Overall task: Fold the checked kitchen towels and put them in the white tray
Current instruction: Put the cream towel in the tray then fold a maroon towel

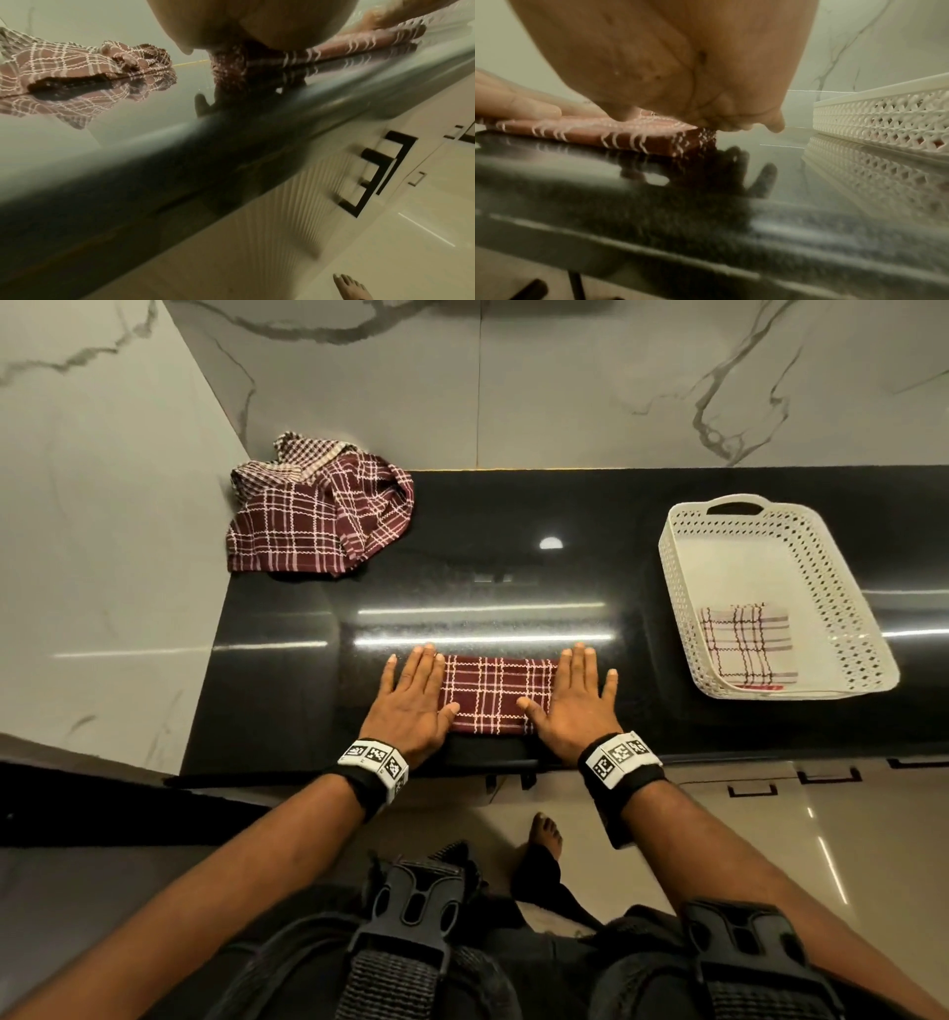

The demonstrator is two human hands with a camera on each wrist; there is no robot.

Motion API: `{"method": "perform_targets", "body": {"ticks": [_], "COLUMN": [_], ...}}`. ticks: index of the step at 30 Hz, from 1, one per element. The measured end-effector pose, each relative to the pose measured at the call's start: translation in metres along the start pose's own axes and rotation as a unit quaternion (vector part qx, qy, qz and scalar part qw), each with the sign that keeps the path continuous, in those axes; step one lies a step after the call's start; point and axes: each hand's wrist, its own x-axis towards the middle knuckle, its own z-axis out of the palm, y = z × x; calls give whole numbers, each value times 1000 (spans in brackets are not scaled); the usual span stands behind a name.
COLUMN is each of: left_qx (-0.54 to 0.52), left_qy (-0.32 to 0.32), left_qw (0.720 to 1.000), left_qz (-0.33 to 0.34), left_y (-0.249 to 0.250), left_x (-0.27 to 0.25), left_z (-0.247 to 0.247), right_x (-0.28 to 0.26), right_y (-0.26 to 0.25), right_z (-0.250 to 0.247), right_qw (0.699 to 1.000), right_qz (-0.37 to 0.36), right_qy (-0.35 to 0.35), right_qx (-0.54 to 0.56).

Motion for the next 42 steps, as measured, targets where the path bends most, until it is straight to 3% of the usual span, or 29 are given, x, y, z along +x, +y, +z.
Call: {"method": "perform_targets", "body": {"ticks": [2, 4, 7, 11, 15, 18, 21, 23, 25, 34, 38, 42], "left_qx": [-7, -12, 7, -8, -13, -43, -17, 16, 41, -69, -172, -286], "left_qy": [50, 82, 84, 93, 58, 54, 0, -42, -45, 80, 111, 66], "left_qw": [998, 992, 978, 988, 995, 988, 980, 981, 982, 977, 968, 956], "left_qz": [30, 100, 189, 119, 77, 140, 196, 187, 179, 183, 144, -15], "left_y": [13, 27, 36, 20, -2, -8, -11, -14, -16, -9, -6, 0], "left_x": [-3, -7, -11, -2, -2, -17, -34, -38, -40, -65, -60, -42], "left_z": [-7, -7, -2, -18, -21, -9, 7, 17, 25, 37, 25, -12], "right_x": [0, 0, -1, -23, -55, -56, -44, -32, -26, -47, -52, -41], "right_y": [-6, -12, -10, -12, -36, -39, -35, -30, -24, -20, -26, -43], "right_z": [-6, -8, -3, 0, 14, 20, 21, 25, 29, 61, 53, 25], "right_qw": [997, 991, 993, 994, 986, 972, 966, 962, 957, 961, 961, 939], "right_qz": [-65, -130, -120, -100, -163, -207, -255, -268, -274, -265, -218, -96], "right_qy": [36, 14, -1, 52, 42, 105, 38, -21, -33, 81, 111, 77], "right_qx": [-3, -12, -11, -7, -10, 33, 14, -42, -87, -17, 129, 322]}}
